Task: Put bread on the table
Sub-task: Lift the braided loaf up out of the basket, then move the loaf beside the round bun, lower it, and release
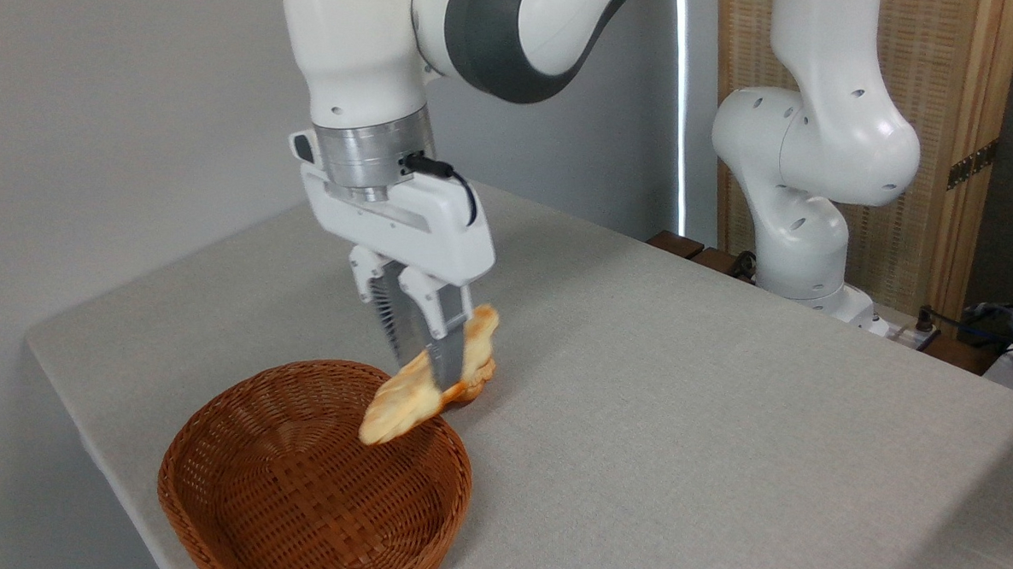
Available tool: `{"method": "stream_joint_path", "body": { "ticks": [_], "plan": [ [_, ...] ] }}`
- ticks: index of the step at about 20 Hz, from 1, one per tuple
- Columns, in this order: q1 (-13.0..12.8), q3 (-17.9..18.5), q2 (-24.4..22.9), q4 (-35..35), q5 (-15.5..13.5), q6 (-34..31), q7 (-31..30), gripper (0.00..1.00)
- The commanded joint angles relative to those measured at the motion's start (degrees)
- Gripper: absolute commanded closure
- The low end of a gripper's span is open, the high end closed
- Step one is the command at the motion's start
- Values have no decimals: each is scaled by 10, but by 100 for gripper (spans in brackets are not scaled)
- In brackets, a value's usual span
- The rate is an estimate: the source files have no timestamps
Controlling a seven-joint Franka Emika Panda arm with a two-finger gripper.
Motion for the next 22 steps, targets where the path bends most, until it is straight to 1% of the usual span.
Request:
{"method": "stream_joint_path", "body": {
  "ticks": [1, 3, 4, 5, 7, 8, 9, 10, 13, 16, 22],
  "plan": [
    [-2, 4, -25, -10, -11, -94, 8, 52],
    [-2, 7, -37, -10, -11, -143, 38, 51],
    [-2, 7, -41, -14, -12, -153, 41, 48],
    [-3, 7, -41, -14, -13, -157, 40, 42],
    [-3, 4, -41, -19, -13, -158, 39, 42],
    [-3, 3, -40, -22, -13, -156, 40, 35],
    [-3, 3, -37, -22, -13, -151, 41, 5],
    [-3, 2, -35, -22, -12, -146, 41, 0],
    [-4, -3, -27, -22, -10, -145, 43, 0],
    [-6, -20, -19, -22, -8, -145, 42, 0],
    [-6, -22, -17, -21, -7, -111, 43, 0]
  ]
}}
